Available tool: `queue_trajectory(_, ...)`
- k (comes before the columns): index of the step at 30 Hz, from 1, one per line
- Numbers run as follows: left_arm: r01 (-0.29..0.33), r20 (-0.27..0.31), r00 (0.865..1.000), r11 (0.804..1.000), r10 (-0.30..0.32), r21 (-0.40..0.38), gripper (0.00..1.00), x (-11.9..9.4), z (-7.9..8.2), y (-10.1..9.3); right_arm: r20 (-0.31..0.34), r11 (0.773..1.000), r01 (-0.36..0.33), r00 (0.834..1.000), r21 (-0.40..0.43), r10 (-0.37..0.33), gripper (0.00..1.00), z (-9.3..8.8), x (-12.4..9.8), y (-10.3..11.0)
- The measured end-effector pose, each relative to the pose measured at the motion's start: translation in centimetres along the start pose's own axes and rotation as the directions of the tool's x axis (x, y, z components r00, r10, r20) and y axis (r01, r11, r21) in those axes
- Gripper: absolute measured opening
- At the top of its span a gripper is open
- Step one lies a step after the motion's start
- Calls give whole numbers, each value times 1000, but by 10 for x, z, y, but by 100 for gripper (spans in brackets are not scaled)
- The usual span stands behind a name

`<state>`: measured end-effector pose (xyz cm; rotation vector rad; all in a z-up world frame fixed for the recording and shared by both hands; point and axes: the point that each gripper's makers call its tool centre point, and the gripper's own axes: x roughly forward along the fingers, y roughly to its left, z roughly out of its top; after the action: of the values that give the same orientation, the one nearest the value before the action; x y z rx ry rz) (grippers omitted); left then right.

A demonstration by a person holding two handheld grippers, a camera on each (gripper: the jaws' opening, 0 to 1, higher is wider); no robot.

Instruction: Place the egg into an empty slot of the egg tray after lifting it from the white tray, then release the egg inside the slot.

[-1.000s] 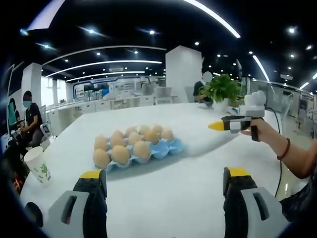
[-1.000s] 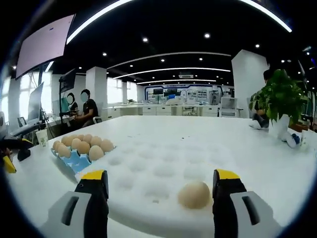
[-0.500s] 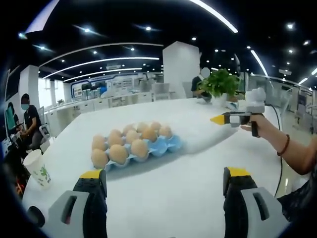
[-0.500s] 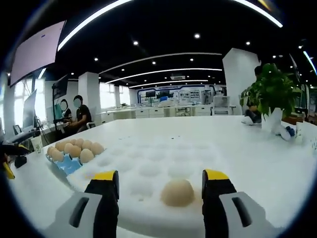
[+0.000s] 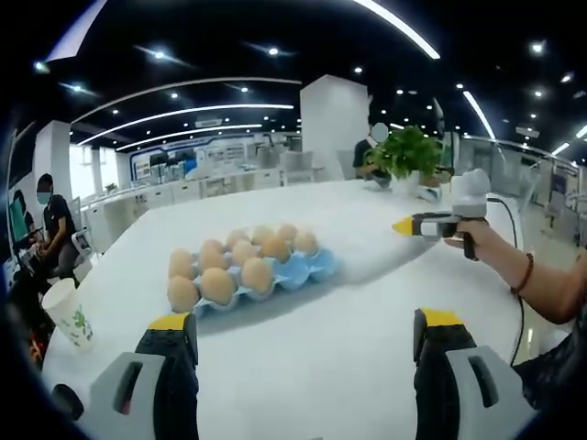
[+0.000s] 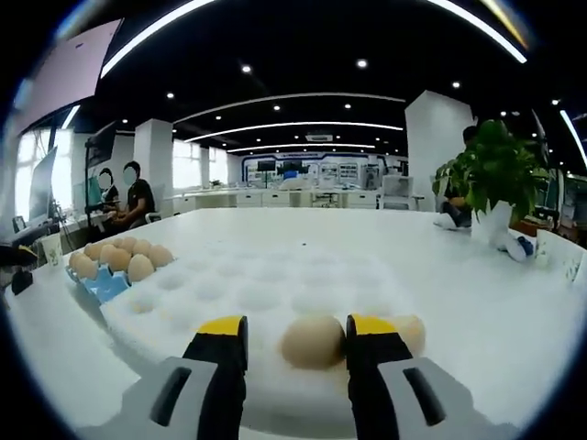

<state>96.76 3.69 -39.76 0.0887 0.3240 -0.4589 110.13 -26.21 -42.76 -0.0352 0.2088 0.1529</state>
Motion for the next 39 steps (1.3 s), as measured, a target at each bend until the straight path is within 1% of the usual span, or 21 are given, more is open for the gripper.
queue_trajectory(4, -3, -5, 1000, 1000, 3, 2, 100, -1, -1, 1, 29, 999, 28, 999, -15, -27, 40, 0, -1, -2)
queue_trajectory(8, -3, -6, 1000, 1000, 3, 1, 100, -2, -2, 0, 28, 1000, 28, 999, -4, -28, 39, 0, -1, -3)
queue_trajectory(11, -7, -8, 1000, 1000, 7, 0, 100, -3, -3, 1, 27, 999, 42, 999, 10, -42, 36, 0, -1, -6)
queue_trajectory(14, -11, -8, 1000, 1000, 11, -2, 100, -4, -4, 2, 17, 998, 67, 998, 12, -67, 29, 0, -1, -12)
queue_trajectory(23, -16, -9, 1000, 1000, 16, -4, 100, -6, -4, 2, 7, 997, 79, 997, 13, -79, 28, 0, -2, -13)
queue_trajectory(28, -12, -8, 1000, 1000, 12, -10, 99, -6, -5, 0, 4, 997, 73, 997, 21, -73, 27, 1, -2, -15)
queue_trajectory(34, -18, -7, 1000, 1000, 18, -8, 99, -8, -4, 2, 30, 997, 58, 998, 54, -60, 27, 5, -3, -17)
queue_trajectory(37, -21, -7, 1000, 1000, 21, -11, 99, -7, -4, 2, 81, 997, 53, 995, 46, -57, 27, 18, -7, -16)
queue_trajectory(39, -17, -9, 1000, 1000, 17, -12, 99, -6, -4, 1, 92, 998, 54, 994, 39, -57, 27, 23, -8, -14)
